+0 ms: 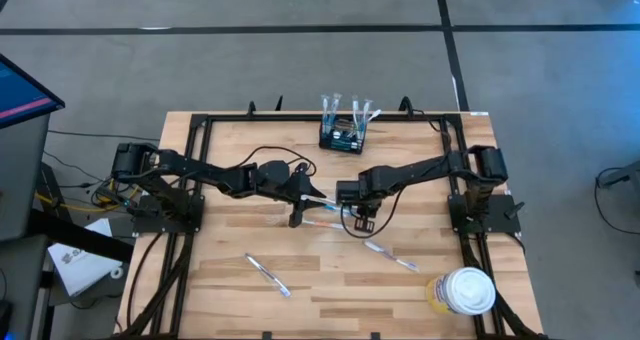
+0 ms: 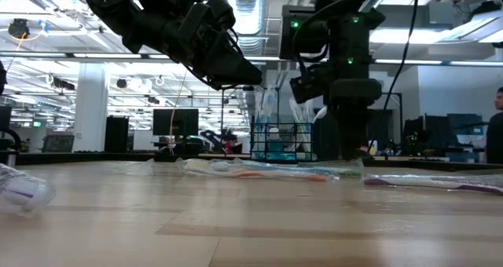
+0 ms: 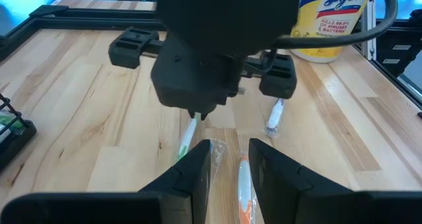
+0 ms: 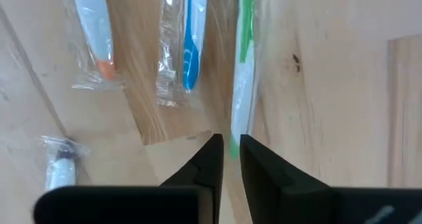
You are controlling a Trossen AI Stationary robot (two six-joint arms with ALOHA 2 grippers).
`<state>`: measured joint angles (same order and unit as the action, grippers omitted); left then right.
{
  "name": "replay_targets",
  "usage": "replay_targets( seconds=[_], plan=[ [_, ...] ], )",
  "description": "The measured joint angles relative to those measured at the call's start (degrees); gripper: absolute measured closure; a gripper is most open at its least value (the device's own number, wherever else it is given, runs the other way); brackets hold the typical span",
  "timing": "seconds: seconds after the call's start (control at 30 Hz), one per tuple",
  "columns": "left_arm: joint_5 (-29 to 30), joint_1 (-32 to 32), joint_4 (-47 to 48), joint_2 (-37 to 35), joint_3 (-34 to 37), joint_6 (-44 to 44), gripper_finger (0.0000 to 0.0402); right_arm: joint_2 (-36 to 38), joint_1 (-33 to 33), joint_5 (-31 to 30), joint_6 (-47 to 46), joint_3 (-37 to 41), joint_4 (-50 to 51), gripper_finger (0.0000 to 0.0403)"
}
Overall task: Pick & Place toothbrushing station
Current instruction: Put the green toothbrush into the mesh organizer
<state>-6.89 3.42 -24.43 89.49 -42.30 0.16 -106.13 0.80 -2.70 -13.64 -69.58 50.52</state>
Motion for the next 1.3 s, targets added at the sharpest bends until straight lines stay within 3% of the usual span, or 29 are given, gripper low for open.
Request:
replay_targets(
  seconds=[0.63,1.3],
  plan=[
    [0.02,0.21,-0.04,0.0,0.0,0.0,0.0302,0.0,-1.87,4.35,3.65,-2.91,1.87,0.0292],
    [0.02,0.63,-0.02,0.0,0.0,0.0,0.0302,-0.02,-3.09,2.69,6.33,-4.09,0.46,0.0272]
  ],
)
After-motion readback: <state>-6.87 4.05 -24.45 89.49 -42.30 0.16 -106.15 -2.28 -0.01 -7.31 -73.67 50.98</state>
